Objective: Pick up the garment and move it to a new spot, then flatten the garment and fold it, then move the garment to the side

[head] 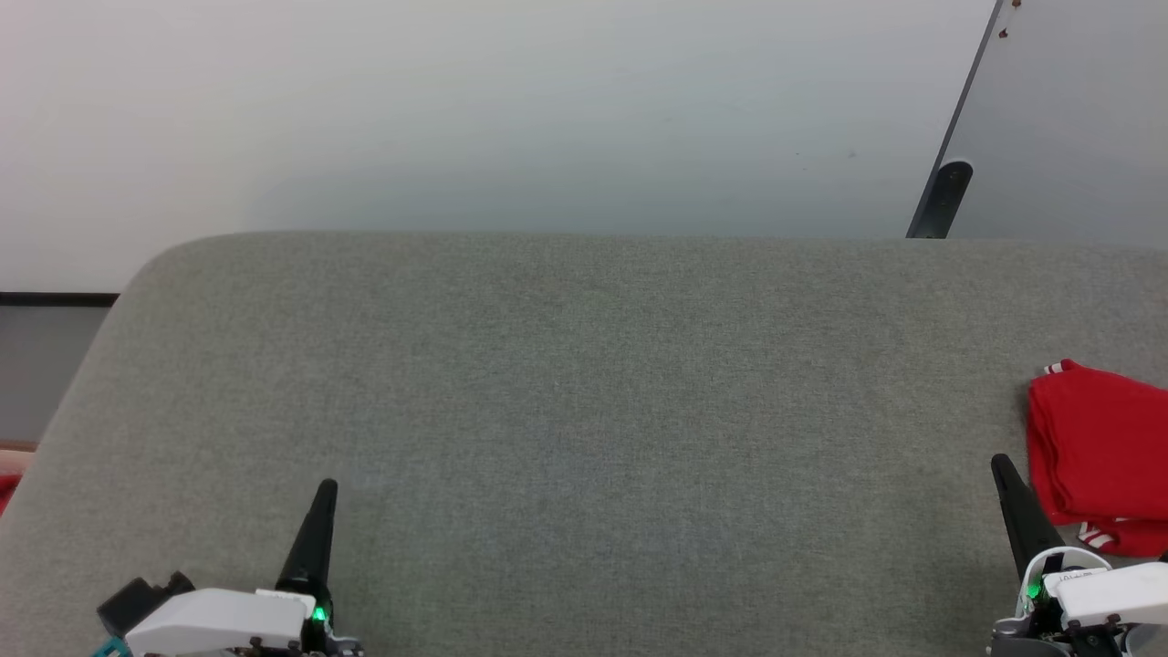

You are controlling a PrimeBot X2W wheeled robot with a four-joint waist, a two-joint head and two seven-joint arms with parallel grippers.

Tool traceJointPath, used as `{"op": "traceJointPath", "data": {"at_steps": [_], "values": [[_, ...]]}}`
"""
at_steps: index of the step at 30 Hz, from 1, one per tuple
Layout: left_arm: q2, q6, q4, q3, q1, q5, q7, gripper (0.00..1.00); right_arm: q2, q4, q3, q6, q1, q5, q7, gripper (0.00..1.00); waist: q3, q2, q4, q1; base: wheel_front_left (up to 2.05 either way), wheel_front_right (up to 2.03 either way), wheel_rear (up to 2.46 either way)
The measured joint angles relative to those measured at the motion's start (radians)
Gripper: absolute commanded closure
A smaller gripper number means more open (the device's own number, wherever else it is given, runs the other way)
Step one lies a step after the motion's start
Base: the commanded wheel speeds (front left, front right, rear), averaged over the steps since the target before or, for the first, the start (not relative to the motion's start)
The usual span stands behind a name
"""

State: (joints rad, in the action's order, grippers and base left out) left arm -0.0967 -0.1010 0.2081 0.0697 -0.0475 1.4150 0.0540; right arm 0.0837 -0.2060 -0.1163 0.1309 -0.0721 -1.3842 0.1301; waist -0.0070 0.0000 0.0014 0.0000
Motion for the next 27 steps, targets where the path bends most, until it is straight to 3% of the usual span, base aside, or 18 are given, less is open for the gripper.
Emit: {"op": "traceJointPath", "data": {"at_steps": [27], "values": [[0.034,-0.022,0.03,0.032,-0.046,0.155,0.044,1.0,-0.026,-0.031,0.0,0.0,-0.024,-0.176,-0.012,1.0,0.008,0.0,-0.001,0.0,0.0,0.0,0.0]]}}
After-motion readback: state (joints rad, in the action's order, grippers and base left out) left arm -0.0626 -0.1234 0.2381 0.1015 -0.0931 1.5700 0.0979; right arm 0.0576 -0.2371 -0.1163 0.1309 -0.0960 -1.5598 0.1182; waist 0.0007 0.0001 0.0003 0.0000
